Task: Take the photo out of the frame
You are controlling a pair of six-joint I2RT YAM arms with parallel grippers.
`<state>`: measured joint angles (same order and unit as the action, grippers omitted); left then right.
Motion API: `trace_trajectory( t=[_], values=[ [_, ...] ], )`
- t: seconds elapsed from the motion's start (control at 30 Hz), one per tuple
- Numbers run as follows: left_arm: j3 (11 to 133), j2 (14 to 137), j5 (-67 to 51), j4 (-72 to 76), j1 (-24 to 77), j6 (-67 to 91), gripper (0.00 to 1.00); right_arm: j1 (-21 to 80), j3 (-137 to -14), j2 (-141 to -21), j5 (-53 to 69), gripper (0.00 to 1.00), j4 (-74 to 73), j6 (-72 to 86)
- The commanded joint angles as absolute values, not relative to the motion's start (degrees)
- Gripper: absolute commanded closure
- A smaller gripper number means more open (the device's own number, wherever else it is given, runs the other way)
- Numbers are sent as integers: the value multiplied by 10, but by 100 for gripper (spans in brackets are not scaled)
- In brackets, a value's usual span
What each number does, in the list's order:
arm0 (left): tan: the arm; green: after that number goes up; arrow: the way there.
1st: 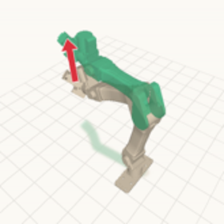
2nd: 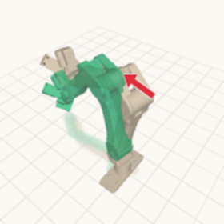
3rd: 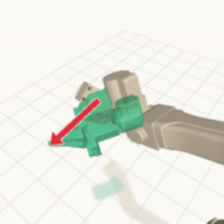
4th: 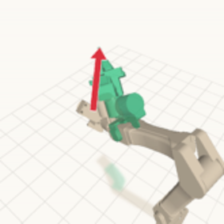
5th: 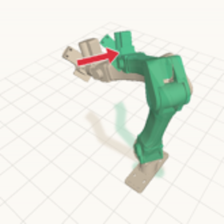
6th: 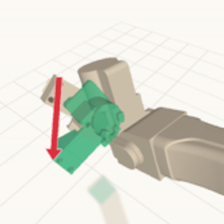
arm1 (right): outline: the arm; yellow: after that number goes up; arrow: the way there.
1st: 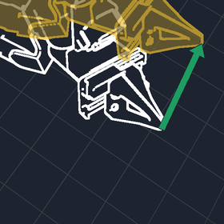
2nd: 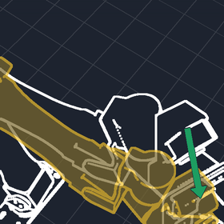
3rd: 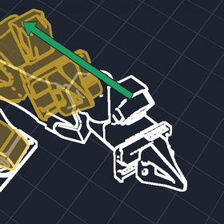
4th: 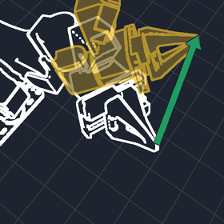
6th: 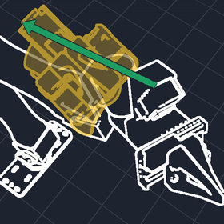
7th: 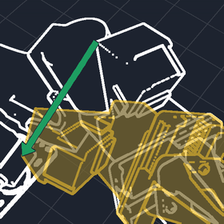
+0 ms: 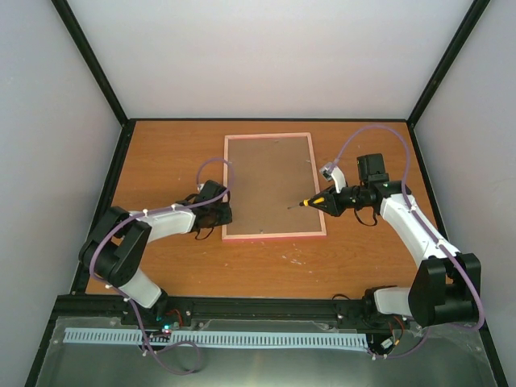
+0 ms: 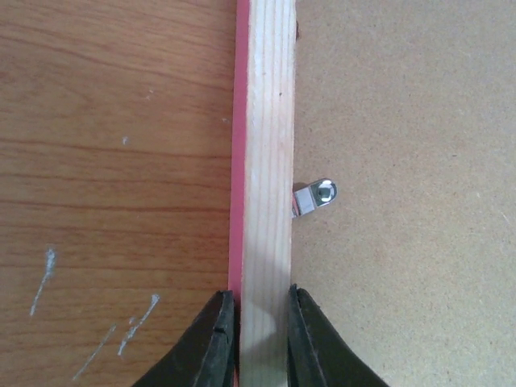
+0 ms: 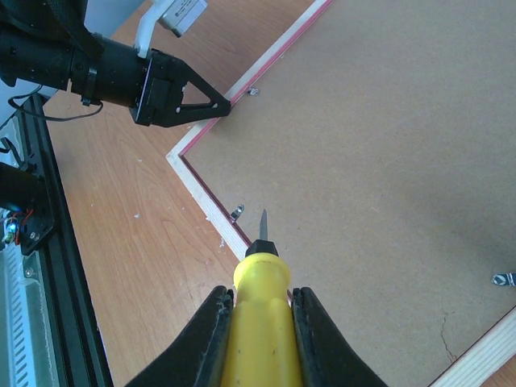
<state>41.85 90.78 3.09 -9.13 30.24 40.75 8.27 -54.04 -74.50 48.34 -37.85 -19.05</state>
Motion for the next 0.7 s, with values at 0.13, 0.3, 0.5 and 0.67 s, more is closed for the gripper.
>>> trace_trajectory(
  t=[0.13, 0.3, 0.5, 0.67],
  values=[
    [368, 893, 13, -111, 359, 412, 93, 80, -538, -749, 496, 97, -378, -207],
    [323, 857, 14, -121, 410, 461, 94, 82, -540, -743, 495, 97, -384, -221],
    [288, 801, 11, -138, 453, 502, 97, 131, -554, -737, 441, 97, -392, -230],
    [268, 768, 19, -137, 454, 512, 98, 243, -588, -770, 387, 97, -398, -225]
  ],
)
